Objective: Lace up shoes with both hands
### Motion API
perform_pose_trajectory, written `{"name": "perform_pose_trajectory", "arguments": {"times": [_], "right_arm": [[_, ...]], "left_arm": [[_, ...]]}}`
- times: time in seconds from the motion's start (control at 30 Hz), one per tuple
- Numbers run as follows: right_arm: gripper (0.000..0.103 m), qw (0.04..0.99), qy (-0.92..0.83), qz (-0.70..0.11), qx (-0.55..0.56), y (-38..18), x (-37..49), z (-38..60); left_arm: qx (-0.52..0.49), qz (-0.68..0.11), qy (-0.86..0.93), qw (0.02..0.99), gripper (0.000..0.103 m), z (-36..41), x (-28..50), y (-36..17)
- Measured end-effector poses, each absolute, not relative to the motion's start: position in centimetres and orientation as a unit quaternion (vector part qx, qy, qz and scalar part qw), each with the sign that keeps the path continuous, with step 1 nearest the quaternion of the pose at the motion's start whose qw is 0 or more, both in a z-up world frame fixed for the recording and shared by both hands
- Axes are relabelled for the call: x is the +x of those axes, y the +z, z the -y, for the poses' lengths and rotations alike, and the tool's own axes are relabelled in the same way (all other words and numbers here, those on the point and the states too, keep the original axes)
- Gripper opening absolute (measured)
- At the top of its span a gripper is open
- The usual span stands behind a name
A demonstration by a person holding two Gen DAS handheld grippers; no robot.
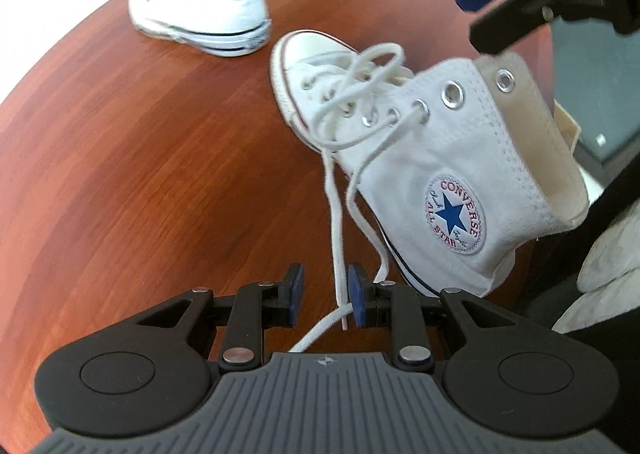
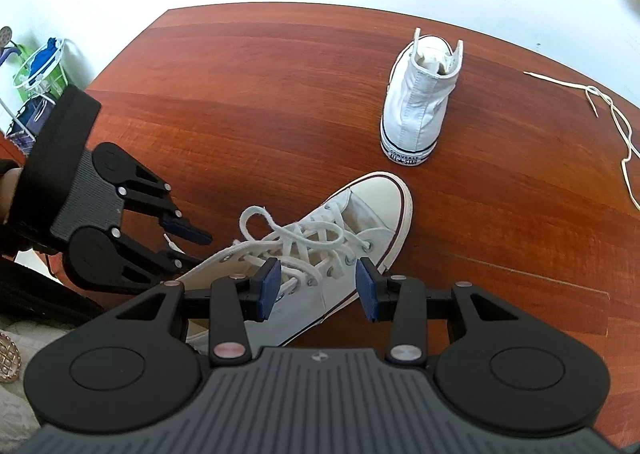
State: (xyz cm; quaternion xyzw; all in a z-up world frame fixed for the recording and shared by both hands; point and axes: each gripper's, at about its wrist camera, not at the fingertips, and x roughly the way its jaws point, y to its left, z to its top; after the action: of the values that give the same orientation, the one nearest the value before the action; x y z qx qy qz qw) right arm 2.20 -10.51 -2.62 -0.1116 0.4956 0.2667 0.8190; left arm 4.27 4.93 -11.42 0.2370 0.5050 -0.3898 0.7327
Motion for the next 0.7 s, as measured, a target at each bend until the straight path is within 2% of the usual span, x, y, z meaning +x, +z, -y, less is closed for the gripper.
{"name": "perform_pose_trajectory", "arguments": {"times": [0.37, 0.57, 0.7], "right_arm": [[0.043, 0.826, 0.242, -0.5, -0.098, -2.5, 1.3, 11.2], [0.043, 0.829, 0.227, -0.503, -0.09, -2.6, 0.7, 11.8], [0.043, 0.83, 0.22, -0.505, -0.086, -2.6, 0.4, 12.2]], "left_arm": [[0.303, -0.477, -0.448, 0.693, 0.022, -2.8, 4.5, -12.4], [0.314, -0.474, -0.456, 0.684, 0.005, -2.4, 4.8, -13.0], [0.302, -0.474, -0.452, 0.693, 0.003, -2.7, 4.9, -12.7]]}}
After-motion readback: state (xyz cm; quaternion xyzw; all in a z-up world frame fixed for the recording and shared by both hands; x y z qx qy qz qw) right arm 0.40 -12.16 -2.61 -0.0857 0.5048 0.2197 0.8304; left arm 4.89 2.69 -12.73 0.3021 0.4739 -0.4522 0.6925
